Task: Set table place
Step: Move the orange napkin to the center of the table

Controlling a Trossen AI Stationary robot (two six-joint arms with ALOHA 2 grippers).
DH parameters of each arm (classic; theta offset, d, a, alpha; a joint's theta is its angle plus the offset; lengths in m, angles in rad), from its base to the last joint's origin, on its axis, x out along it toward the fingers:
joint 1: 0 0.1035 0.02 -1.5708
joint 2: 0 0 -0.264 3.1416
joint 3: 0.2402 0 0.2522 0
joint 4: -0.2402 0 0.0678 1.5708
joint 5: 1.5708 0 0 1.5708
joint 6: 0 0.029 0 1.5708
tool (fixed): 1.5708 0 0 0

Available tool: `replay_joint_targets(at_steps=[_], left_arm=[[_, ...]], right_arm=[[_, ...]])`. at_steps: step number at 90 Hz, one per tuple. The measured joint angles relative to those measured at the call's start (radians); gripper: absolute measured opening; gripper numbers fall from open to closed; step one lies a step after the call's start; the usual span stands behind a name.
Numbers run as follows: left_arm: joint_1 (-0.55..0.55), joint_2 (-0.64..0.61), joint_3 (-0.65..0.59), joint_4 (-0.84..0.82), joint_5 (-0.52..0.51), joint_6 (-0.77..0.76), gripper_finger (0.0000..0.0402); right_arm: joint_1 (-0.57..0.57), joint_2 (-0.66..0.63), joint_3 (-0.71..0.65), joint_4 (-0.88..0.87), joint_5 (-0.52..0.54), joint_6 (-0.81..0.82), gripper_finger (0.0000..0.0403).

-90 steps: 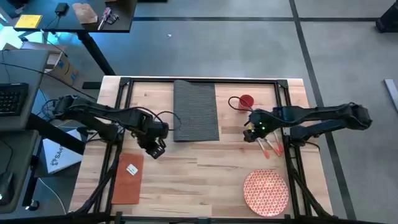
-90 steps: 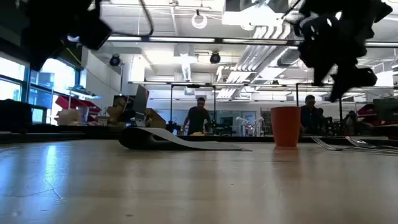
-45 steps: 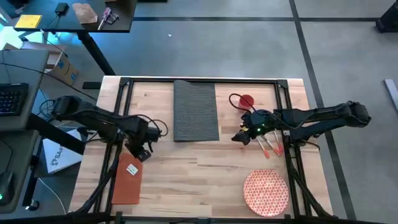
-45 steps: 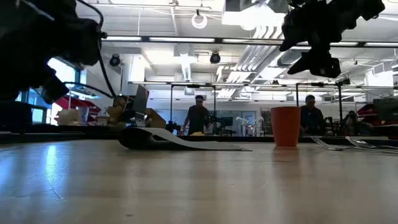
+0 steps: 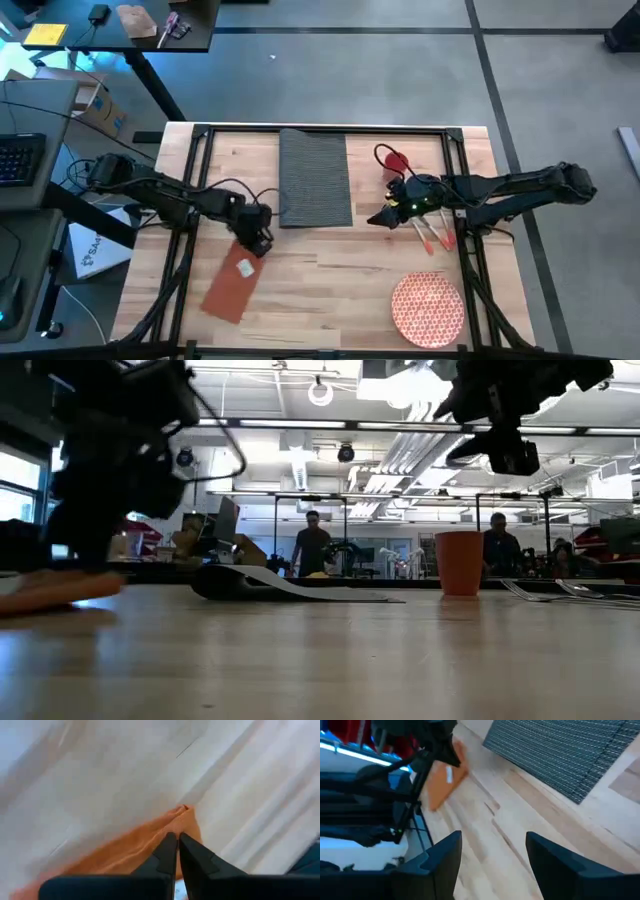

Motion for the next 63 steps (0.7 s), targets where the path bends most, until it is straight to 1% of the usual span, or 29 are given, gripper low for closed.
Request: replay_joint_targets(at_steps=[7,18,26,35,46,55,63], left_arm=[[0.001,-0.005,0.058,-0.057,0.01,0.035,0.0022],[-0.003,-0.007,0.132,-0.223,0.015,0.108,0.004],[0.003,-0.007,0.141,-0.313,0.011,0.138,0.0061],[0.019,-0.007,0.126,-0.393,-0.026,0.139,0.009],[0.032,-0.004,0.086,-0.404,-0.086,0.14,0.0113],[0.043,-0.004,0.043,-0.347,-0.082,0.137,0.0118],[0.044,-0.004,0.011,-0.318,-0.079,0.117,0.0113]], right_arm=[[0.0,0.0,0.0,0.011,0.0,0.007,0.0204],[0.0,0.0,0.0,0.012,0.0,0.024,0.0204],[0.0,0.0,0.0,0.012,0.0,0.024,0.0204],[0.0,0.0,0.0,0.012,0.003,0.017,0.0204],[0.0,0.0,0.0,0.011,0.006,0.003,0.0204],[0.0,0.0,0.0,0.004,0.008,-0.002,0.0204],[0.0,0.0,0.0,0.001,0.009,-0.004,0.0204]])
